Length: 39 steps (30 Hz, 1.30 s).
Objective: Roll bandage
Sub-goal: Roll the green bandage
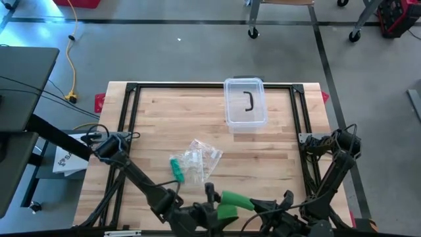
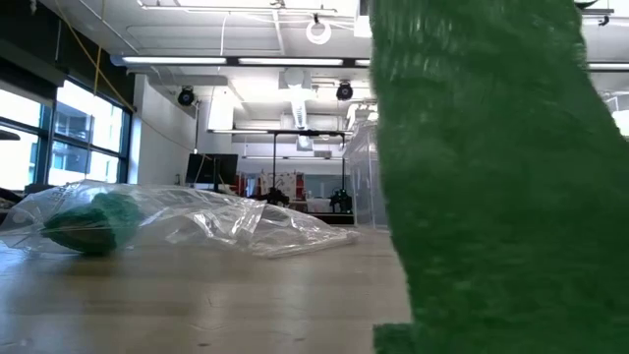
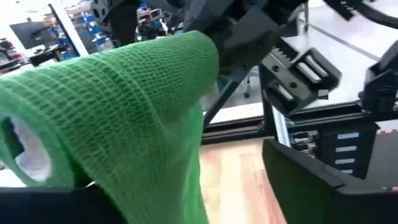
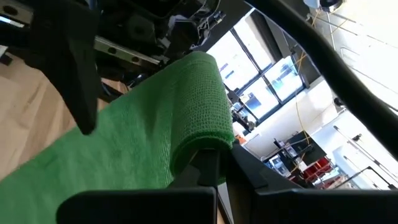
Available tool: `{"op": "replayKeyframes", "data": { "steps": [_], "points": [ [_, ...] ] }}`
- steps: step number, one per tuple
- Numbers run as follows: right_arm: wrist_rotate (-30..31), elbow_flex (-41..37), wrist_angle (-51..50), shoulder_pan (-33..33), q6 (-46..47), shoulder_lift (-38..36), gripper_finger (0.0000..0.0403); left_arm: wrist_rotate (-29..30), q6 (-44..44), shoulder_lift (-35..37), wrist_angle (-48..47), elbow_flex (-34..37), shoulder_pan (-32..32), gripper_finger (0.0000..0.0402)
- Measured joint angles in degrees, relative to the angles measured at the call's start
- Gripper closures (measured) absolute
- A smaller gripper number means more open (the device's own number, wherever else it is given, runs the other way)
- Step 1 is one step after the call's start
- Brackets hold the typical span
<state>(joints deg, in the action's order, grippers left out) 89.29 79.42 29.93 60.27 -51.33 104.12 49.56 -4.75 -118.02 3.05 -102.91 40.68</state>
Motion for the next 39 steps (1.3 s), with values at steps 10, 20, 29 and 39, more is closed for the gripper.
{"op": "replayKeyframes", "data": {
  "steps": [10, 20, 29, 39],
  "points": [
    [0.3, 0.0, 0.0, 0.3, 0.0, 0.0, 0.0402, -0.5, 1.1, -1.3, 2.5, 0.0, -1.1, 0.0308],
    [-0.3, 0.0, -0.8, 0.1, -1.6, 0.0, 0.0402, -8.2, 5.6, -1.5, 2.4, 0.0, -1.7, 0.0397],
    [-0.2, 0.0, -3.0, 0.2, -2.5, -0.3, 0.0402, -14.7, 11.1, -1.5, -2.6, 0.0, -2.1, 0.0401],
    [-1.4, 0.0, -2.7, 0.5, -2.7, -2.2, 0.0402, -21.3, 11.7, -3.1, -1.7, 0.0, -2.6, 0.0401]
  ]
}}
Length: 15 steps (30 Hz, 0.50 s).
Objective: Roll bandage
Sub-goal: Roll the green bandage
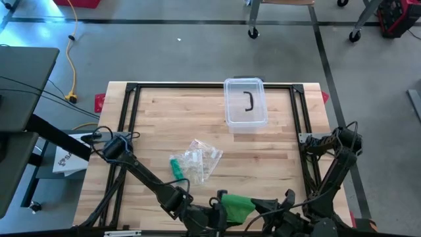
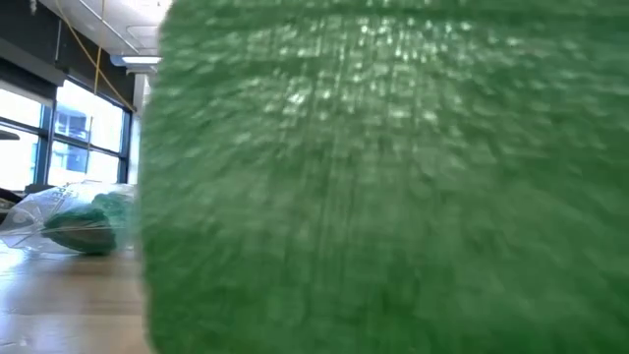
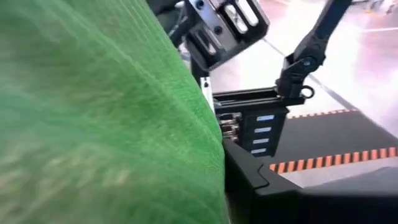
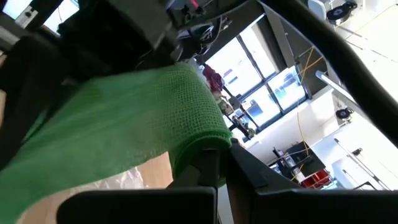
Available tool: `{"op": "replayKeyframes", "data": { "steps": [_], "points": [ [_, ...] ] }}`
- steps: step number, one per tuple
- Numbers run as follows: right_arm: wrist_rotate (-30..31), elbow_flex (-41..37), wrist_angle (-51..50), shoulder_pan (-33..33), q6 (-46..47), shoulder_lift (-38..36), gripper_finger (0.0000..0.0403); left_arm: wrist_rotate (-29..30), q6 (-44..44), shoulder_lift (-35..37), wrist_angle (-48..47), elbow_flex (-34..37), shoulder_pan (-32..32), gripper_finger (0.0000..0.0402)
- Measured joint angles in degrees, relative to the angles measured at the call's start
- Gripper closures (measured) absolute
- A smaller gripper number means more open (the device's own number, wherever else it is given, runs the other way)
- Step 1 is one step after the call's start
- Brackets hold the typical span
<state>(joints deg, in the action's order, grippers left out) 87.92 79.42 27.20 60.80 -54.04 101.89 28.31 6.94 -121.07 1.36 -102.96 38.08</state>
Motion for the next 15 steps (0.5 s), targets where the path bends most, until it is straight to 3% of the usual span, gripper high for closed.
{"op": "replayKeyframes", "data": {
  "steps": [8, 15],
  "points": [
    [0.5, 0.0, -0.2, 0.0, 0.0, 0.0, 0.0402, -3.4, 0.4, -2.9, 3.4, 0.0, -0.8, 0.0401],
    [0.6, 0.0, 0.1, 0.0, 0.7, 0.0, 0.0402, 3.9, -2.8, -2.7, 3.1, 0.0, -0.7, 0.0401]
  ]
}}
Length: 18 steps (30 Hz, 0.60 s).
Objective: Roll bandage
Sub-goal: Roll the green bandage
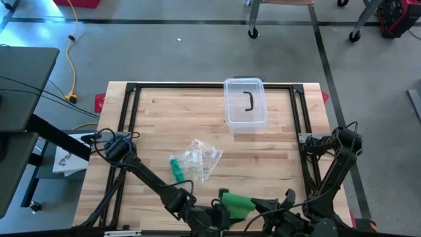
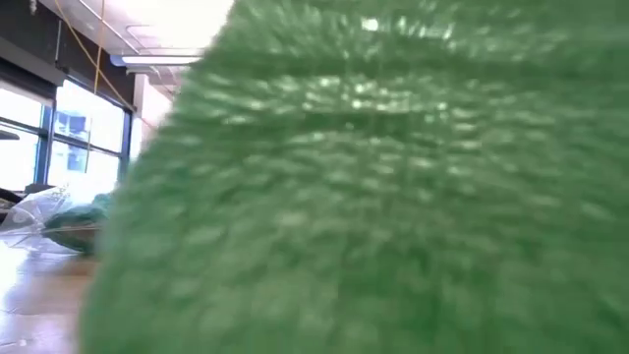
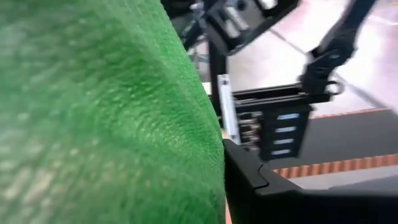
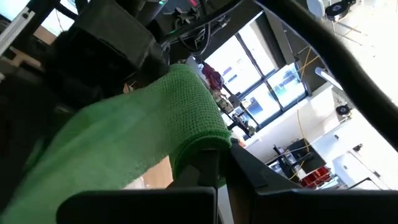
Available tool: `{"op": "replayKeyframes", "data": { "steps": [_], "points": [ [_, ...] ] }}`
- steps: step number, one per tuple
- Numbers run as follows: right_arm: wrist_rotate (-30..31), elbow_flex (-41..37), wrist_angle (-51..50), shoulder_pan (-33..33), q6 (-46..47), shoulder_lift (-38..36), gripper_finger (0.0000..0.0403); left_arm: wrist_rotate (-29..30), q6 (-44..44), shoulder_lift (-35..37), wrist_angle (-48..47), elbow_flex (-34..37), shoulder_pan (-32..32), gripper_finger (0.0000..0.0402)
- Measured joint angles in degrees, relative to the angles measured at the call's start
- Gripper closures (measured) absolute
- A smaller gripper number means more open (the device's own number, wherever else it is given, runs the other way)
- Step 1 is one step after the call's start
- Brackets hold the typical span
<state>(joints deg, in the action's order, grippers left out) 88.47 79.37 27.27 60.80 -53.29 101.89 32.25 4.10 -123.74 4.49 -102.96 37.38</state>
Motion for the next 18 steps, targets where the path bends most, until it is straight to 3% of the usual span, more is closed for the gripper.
{"op": "replayKeyframes", "data": {
  "steps": [7, 18],
  "points": [
    [-0.2, 0.0, 0.2, 0.1, 1.9, 0.0, 0.0402, 0.9, -6.9, 0.1, -2.0, 0.0, -1.2, 0.0380],
    [-3.1, 0.0, 5.3, 1.8, 2.4, 0.0, 0.0402, 1.3, -8.1, 3.8, -15.3, 0.0, -1.7, 0.0251]
  ]
}}
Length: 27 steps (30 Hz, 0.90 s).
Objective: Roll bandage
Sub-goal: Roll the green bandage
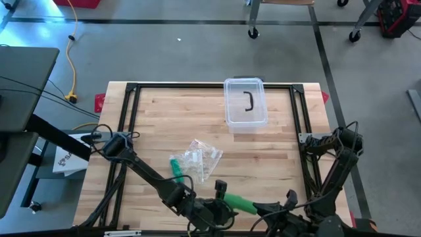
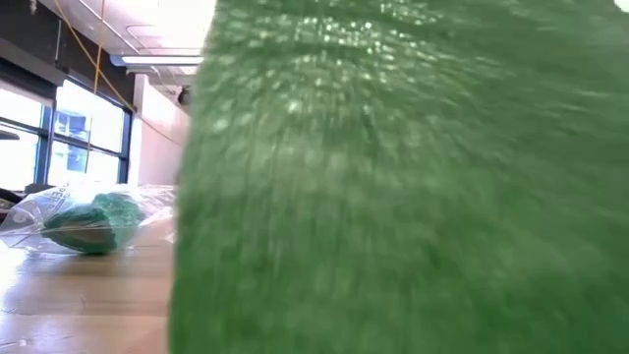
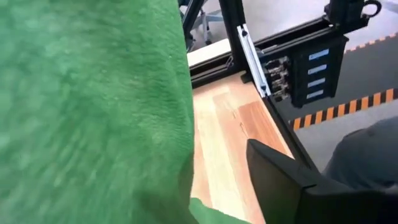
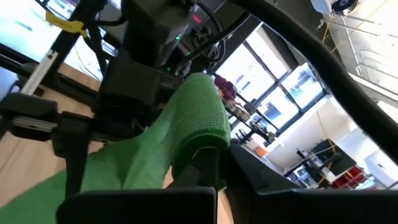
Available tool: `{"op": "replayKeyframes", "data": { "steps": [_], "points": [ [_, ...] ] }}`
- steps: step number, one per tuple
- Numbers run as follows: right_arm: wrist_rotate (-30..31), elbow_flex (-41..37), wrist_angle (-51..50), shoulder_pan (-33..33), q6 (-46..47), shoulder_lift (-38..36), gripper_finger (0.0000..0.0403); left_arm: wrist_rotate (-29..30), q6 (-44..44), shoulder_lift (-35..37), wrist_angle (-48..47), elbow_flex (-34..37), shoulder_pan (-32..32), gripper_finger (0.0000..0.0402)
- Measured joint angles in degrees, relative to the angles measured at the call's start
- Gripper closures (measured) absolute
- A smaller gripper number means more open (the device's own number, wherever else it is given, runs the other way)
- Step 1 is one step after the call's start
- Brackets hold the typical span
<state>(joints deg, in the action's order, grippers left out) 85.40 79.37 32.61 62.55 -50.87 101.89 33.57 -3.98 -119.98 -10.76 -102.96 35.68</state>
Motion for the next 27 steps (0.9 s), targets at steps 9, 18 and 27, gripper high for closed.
{"op": "replayKeyframes", "data": {
  "steps": [9, 18, 27],
  "points": [
    [-0.4, 0.0, 0.3, 0.2, -0.1, 0.0, 0.0402, -1.6, -0.7, 0.9, -2.8, 0.0, 0.1, 0.0177],
    [-1.0, 0.0, 0.3, 0.4, 0.4, 0.0, 0.0402, -4.1, 2.5, 7.0, -11.6, 0.0, 0.3, 0.0151],
    [-1.0, 0.0, 0.1, 0.4, 0.9, 0.0, 0.0402, -8.1, 6.0, 7.9, -15.0, 0.0, 0.8, 0.0151]
  ]
}}
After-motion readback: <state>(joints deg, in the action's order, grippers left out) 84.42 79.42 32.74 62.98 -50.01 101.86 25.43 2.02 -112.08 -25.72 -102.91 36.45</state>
